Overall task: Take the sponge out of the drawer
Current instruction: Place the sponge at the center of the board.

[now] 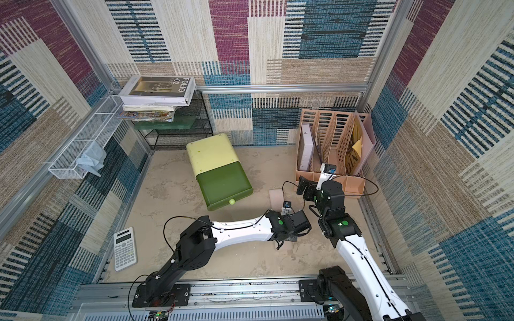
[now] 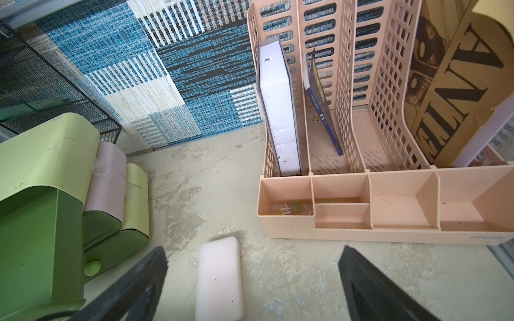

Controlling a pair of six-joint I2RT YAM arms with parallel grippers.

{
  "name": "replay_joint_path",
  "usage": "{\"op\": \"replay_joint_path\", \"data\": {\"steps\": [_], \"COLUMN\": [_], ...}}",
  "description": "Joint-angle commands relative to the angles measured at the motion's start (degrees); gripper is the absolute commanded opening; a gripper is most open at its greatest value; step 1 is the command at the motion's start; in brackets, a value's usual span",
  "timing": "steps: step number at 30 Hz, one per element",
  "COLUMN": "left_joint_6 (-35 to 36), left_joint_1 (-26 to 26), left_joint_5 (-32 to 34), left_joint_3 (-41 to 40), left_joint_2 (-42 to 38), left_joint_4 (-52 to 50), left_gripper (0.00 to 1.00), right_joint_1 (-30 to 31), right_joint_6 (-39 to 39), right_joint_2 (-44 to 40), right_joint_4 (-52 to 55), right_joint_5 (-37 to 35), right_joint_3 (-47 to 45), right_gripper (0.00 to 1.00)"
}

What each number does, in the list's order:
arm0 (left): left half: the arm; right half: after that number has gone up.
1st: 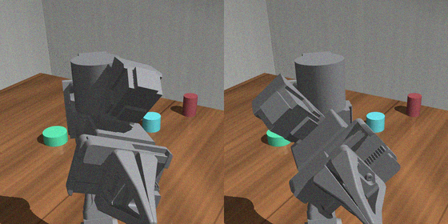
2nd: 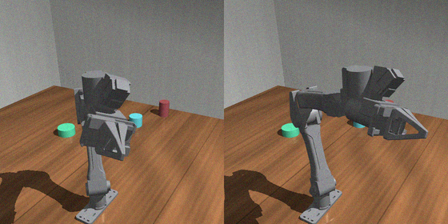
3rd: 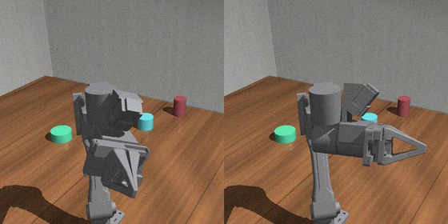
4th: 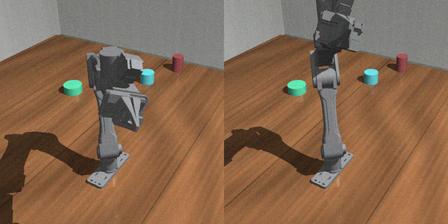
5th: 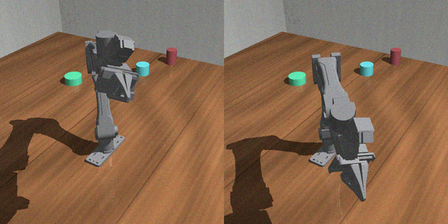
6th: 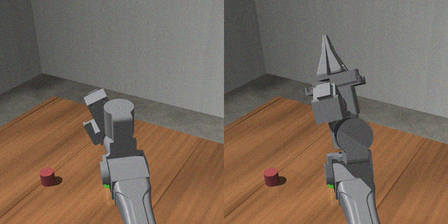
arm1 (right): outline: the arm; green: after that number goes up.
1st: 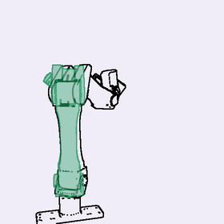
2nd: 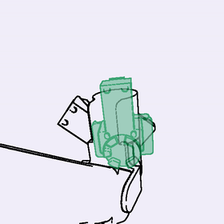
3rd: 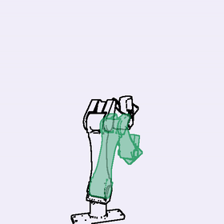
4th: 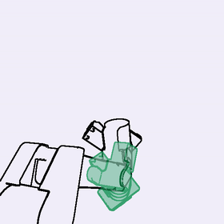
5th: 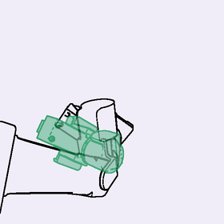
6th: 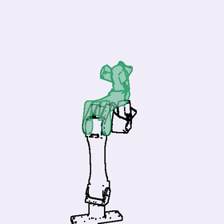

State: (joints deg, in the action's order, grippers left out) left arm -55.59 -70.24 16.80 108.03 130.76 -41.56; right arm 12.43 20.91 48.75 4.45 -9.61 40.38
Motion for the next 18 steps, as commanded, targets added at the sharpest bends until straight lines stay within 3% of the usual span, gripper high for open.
{"op": "replay_joint_path", "data": {"steps": [1, 10, 18], "left_joint_6": [1.08, 1.54, 4.04], "left_joint_1": [-0.1, -0.09, -0.08], "left_joint_5": [-0.36, 0.07, 1.53], "left_joint_3": [0.34, -0.04, -1.98], "left_joint_2": [0.33, -0.63, -5.27], "left_joint_4": [-1.6, -1.61, 0.24], "left_gripper": [0.06, 0.34, 0.5], "right_joint_1": [-0.01, 0.03, 0.05], "right_joint_6": [0.02, 0.0, -0.04], "right_joint_2": [0.02, 0.07, 0.07], "right_joint_4": [-0.69, -0.93, -1.37], "right_joint_5": [-0.11, 0.12, 1.05], "right_joint_3": [-0.18, -0.23, -0.4], "right_gripper": [0.99, 0.99, 0.99]}}
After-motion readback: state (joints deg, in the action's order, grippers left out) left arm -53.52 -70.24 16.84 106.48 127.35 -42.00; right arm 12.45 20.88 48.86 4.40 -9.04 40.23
